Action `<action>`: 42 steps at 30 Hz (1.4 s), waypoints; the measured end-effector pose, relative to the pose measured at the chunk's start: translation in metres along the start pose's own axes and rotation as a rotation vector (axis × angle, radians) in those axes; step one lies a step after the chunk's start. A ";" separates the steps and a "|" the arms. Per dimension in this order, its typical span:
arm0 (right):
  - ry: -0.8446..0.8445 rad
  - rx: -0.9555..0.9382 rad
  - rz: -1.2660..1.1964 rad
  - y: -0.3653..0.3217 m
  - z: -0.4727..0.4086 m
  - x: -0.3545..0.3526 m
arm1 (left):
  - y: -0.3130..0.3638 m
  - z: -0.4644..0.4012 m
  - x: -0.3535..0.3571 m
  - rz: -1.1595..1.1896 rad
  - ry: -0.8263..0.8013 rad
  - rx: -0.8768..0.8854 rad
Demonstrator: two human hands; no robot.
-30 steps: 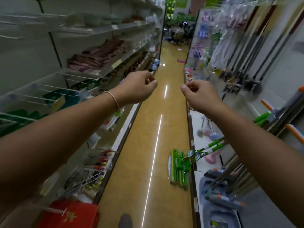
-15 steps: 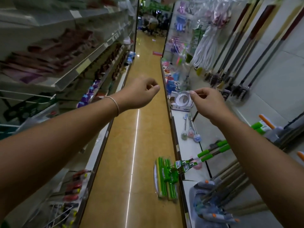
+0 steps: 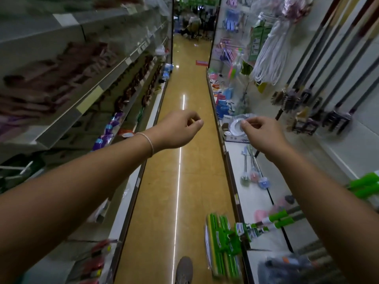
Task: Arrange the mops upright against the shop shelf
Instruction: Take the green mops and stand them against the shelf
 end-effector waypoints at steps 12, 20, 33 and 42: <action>0.065 0.020 0.076 0.043 -0.224 -0.007 | -0.008 -0.232 0.006 -0.017 0.071 0.048; 0.165 0.122 0.134 0.106 -0.278 -0.048 | 0.013 -0.343 0.069 0.058 -0.006 0.200; 0.281 0.469 0.204 0.225 -0.341 -0.081 | 0.034 -0.511 0.216 0.142 -0.344 0.421; 0.477 0.764 0.291 0.288 -0.342 -0.122 | 0.089 -0.590 0.312 0.267 -0.617 0.598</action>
Point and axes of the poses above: each hand's wrist, its own z-axis away from the middle knuckle, its own x-axis out of the palm, y = z × x, the point moved 9 cm from there along -z, towards the middle knuckle, and after that the axes turned 14 degrees about z, right-handed, at the moved point
